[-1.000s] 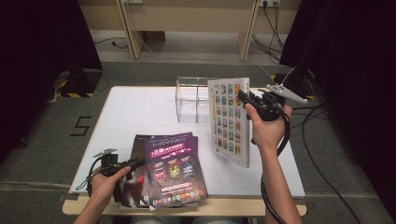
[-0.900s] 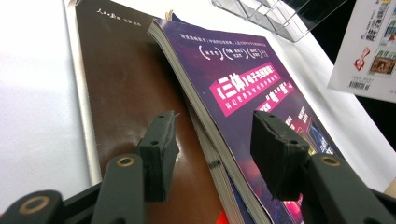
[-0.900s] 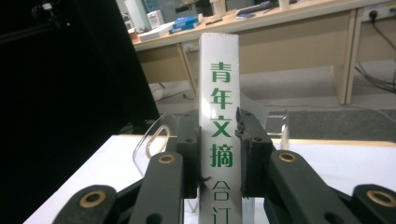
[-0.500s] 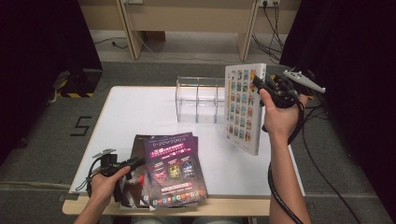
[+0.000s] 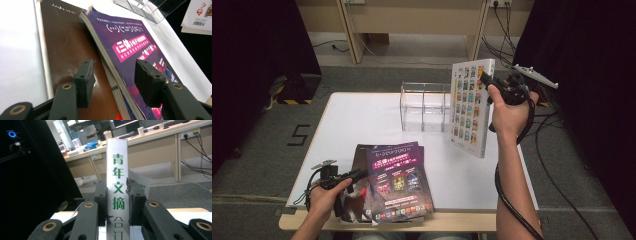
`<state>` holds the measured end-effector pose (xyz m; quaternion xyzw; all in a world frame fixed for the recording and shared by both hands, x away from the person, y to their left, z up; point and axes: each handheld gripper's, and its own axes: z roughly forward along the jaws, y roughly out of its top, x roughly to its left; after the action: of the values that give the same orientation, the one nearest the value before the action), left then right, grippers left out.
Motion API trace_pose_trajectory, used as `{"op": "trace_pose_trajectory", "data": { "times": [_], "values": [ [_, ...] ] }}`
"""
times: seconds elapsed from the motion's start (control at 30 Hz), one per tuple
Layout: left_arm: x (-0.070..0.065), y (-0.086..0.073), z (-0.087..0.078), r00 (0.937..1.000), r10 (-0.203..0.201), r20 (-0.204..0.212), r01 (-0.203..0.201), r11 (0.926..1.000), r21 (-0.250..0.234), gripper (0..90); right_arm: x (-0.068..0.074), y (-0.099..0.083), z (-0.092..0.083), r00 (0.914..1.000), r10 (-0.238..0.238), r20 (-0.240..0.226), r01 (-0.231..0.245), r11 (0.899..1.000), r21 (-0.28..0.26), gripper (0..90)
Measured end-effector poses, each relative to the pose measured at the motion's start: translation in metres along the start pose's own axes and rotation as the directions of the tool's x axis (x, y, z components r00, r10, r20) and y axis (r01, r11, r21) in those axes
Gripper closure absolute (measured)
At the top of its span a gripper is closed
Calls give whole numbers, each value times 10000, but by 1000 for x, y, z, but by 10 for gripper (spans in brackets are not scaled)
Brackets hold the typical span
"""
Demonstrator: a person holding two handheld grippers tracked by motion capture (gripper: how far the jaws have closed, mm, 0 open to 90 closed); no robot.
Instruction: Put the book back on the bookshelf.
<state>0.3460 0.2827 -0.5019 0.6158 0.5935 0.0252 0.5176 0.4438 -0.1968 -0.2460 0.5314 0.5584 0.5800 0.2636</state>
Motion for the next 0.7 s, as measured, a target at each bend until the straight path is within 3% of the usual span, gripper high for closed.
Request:
{"op": "trace_pose_trajectory", "data": {
  "times": [0.5, 0.7],
  "values": [
    [-2, -2, 2, 10000, 43, 65, -44, 9999, 107, 496, -9, 0, 26, 9987, 503, 103, -506, 9984, 259, 741],
    [-2, -2, 1, 9999, 84, 84, -85, 9999, 136, 496, -7, 5, 42, 9991, 296, 313, -305, 9991, 291, 741]
  ]
}}
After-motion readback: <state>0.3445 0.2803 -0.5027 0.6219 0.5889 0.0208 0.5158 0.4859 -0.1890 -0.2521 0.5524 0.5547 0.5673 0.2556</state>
